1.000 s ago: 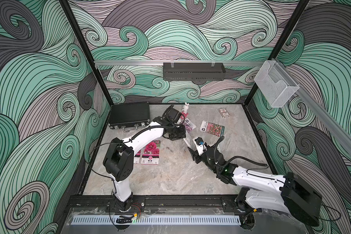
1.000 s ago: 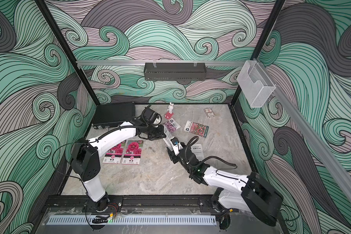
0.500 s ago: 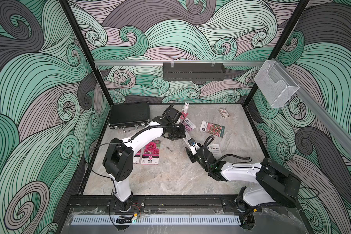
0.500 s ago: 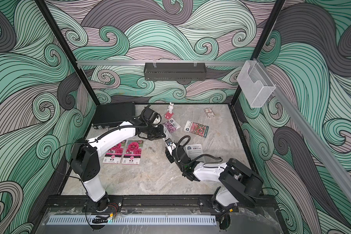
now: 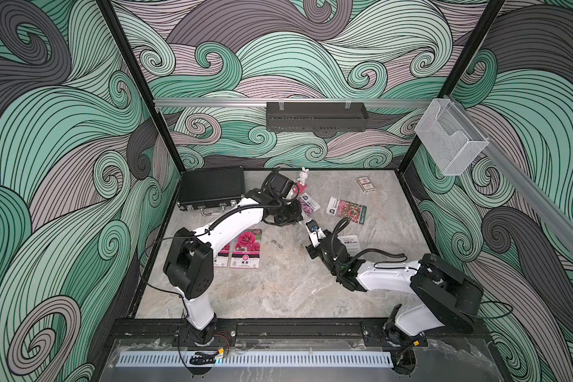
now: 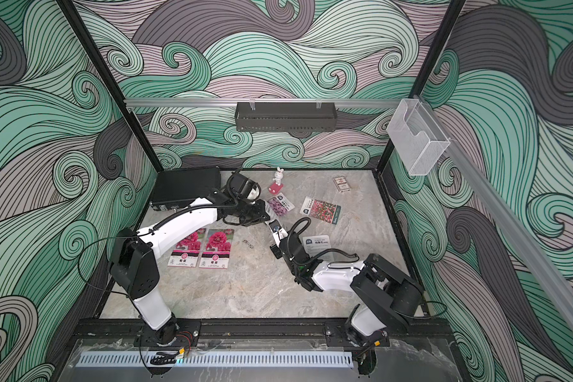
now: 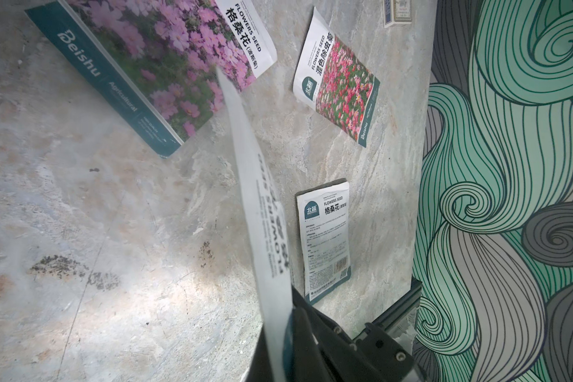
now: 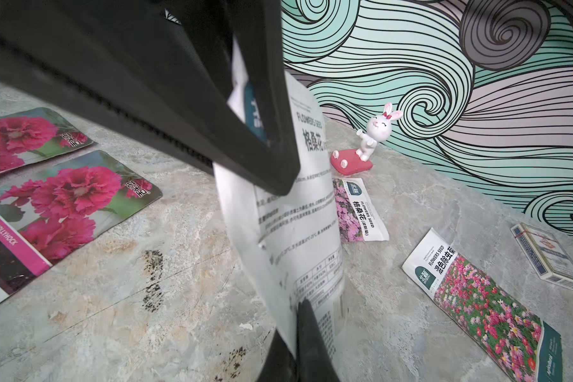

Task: Arrange the seed packets in a row
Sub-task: Pick up the seed packet from the center of the board.

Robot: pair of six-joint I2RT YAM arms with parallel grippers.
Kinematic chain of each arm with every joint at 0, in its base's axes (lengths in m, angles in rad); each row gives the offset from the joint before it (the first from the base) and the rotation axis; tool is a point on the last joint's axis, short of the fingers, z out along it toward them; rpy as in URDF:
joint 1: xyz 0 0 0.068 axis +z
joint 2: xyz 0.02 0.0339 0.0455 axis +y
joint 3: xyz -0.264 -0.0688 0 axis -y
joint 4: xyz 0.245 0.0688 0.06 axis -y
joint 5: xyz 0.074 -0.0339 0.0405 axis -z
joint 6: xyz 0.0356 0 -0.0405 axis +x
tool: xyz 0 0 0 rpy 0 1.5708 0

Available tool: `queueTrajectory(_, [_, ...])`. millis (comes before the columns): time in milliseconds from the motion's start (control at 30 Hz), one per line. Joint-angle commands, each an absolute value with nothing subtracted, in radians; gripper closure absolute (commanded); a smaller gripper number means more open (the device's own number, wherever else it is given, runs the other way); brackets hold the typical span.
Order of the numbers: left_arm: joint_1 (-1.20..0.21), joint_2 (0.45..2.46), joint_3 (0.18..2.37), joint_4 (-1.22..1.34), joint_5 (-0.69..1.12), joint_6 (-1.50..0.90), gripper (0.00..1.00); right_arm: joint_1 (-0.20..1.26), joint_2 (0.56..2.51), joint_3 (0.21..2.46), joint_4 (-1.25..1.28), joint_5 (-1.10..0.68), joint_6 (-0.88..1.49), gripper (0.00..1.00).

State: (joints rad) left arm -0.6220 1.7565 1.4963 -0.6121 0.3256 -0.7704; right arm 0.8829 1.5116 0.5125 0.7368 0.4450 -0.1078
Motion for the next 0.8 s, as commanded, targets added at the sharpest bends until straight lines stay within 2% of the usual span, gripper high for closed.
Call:
queueTrajectory(0, [-0.624,1.729,1.506,-0.641,0.349,-0.765,0.91,0.871,1.502,0.531,0.744,0.451,-0.092,0.95])
queueTrajectory(67, [-0.624,1.726,1.521,-0.651,0.348,-0.761,0.85,0.871,1.49,0.525,0.738,0.448,-0.089,0.96])
queueTrajectory(200, [-0.624,1.701,1.545,-0.648,0.345,-0.756,0.62,0.864,1.43,0.505,0.715,0.427,-0.059,0.96])
queueTrajectory(300, [-0.623,1.672,1.561,-0.62,0.339,-0.748,0.5,0.855,1.358,0.492,0.648,0.38,-0.022,0.96])
queueTrajectory(500, [-0.621,1.62,1.585,-0.58,0.272,-0.738,0.42,0.834,1.195,0.486,0.477,0.239,0.075,0.97])
queueTrajectory(767, [-0.555,1.566,1.585,-0.537,0.255,-0.724,0.39,0.828,1.11,0.494,0.344,0.071,0.227,0.97])
